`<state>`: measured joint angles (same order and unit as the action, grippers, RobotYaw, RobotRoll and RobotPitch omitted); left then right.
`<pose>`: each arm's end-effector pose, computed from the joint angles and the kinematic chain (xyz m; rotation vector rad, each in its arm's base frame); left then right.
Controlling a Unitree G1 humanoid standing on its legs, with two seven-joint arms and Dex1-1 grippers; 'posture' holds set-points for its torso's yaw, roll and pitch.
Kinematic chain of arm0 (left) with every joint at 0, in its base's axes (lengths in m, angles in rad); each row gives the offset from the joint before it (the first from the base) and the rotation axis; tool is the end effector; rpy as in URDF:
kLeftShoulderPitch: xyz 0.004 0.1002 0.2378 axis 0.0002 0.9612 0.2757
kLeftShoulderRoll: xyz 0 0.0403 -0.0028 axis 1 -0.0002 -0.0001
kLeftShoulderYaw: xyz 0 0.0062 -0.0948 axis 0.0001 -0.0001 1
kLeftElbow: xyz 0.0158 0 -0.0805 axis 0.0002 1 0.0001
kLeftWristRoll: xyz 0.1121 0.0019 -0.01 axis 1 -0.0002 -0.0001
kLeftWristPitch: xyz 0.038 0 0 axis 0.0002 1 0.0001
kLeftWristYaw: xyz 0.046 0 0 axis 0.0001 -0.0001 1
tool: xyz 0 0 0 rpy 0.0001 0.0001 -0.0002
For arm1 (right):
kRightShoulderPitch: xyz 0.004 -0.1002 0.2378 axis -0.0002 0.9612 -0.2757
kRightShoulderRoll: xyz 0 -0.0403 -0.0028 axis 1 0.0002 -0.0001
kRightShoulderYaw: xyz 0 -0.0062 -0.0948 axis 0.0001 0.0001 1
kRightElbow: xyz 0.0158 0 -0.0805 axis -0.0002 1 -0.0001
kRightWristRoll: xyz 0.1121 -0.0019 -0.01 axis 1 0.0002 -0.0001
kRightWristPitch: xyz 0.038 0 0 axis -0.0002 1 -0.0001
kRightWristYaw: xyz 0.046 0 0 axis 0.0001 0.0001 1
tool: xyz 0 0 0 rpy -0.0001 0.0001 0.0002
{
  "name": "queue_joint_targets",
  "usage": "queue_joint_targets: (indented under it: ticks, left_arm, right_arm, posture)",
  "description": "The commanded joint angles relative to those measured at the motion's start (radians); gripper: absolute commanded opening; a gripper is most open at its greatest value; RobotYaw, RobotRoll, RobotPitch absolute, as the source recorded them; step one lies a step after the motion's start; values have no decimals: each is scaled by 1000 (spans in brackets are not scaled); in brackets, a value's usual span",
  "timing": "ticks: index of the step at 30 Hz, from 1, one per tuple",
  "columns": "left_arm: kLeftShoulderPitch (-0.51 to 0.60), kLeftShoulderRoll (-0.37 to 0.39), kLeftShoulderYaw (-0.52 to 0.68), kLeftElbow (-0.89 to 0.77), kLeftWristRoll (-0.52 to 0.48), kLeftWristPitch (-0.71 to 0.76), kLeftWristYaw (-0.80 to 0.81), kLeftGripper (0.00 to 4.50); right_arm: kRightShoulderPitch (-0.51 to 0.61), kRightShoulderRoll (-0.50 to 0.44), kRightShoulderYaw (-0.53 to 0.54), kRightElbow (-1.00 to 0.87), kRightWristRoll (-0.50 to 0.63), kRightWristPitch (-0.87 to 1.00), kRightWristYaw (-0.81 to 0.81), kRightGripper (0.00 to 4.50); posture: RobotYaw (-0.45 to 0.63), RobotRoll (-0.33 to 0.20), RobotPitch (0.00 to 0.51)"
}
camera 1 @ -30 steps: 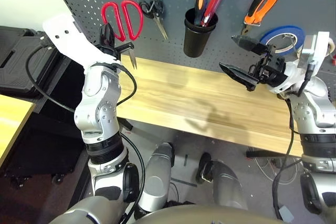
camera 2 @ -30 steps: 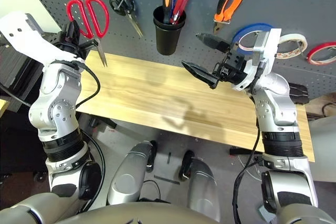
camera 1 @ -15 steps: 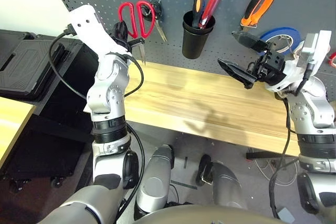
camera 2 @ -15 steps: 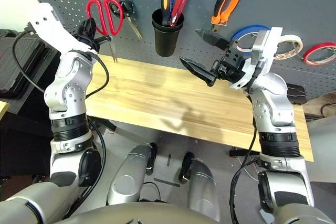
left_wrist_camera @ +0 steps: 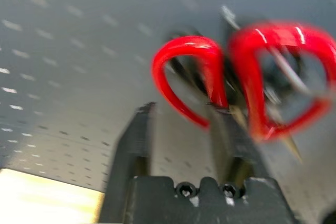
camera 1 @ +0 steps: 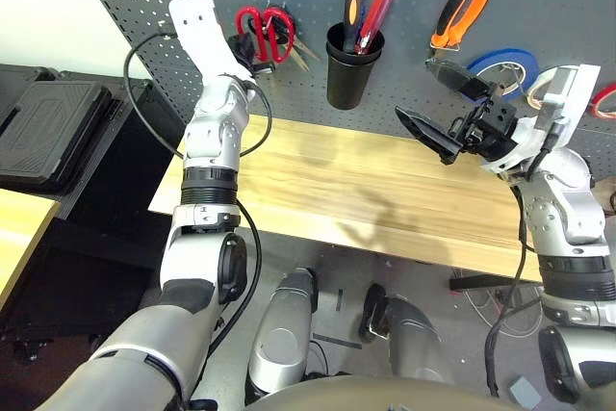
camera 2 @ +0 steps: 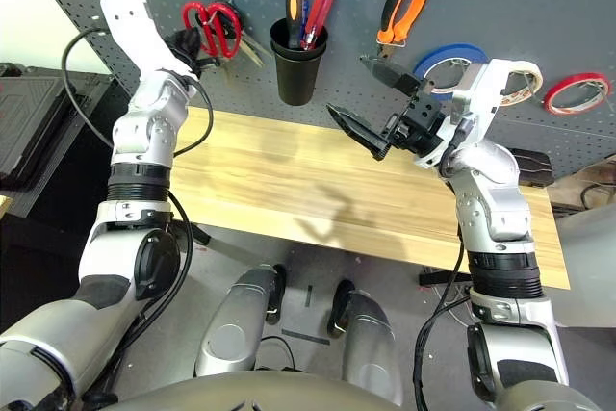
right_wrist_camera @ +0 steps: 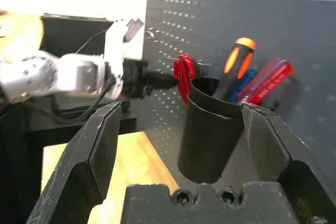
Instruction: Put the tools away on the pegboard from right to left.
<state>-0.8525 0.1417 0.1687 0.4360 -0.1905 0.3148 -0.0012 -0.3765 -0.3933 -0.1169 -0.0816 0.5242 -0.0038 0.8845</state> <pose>0.3439 0.1504 0.1904 -0.1157 -0.0895 -0.0626 0.2651 -0.2109 0.1777 -0.0795 -0.5166 0.9236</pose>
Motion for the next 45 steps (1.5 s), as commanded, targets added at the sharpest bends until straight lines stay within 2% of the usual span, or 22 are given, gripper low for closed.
queue_joint_targets:
  ticks: [1,4,7,11,19,28,36,45]
  left_arm:
    - [97,41,-45,-92,21,34,-74,3249]
    - [221,102,-86,-193,33,30,-163,4438]
    - [345,153,-112,-272,26,27,-250,4478]
    - [437,173,-112,-256,61,-33,-261,4478]
    - [566,165,-56,-196,71,-342,-273,4478]
    - [567,188,2,43,80,-629,-272,4478]
    - [556,188,51,155,61,-754,-277,4478]
    - [553,182,57,214,58,-829,-285,4478]
  right_arm:
    - [27,8,2,-20,-26,-21,-28,4500]
    - [47,28,1,2,-58,-43,-67,4500]
    - [62,56,-2,51,-115,-78,-137,4500]
    - [62,90,-11,160,-252,-135,-295,4500]
    - [14,139,-100,425,-439,-271,-702,4500]
    - [-7,105,-152,681,-536,-448,-956,4500]
    - [-35,69,-161,853,-537,-551,-1031,4500]
    - [-64,56,-155,917,-529,-595,-1062,4500]
  posture:
    - [171,0,160]
    - [174,0,164]
    - [180,0,163]
    - [190,0,164]
    - [188,0,136]
    - [155,0,110]
    - [148,0,92]
    - [144,0,85]
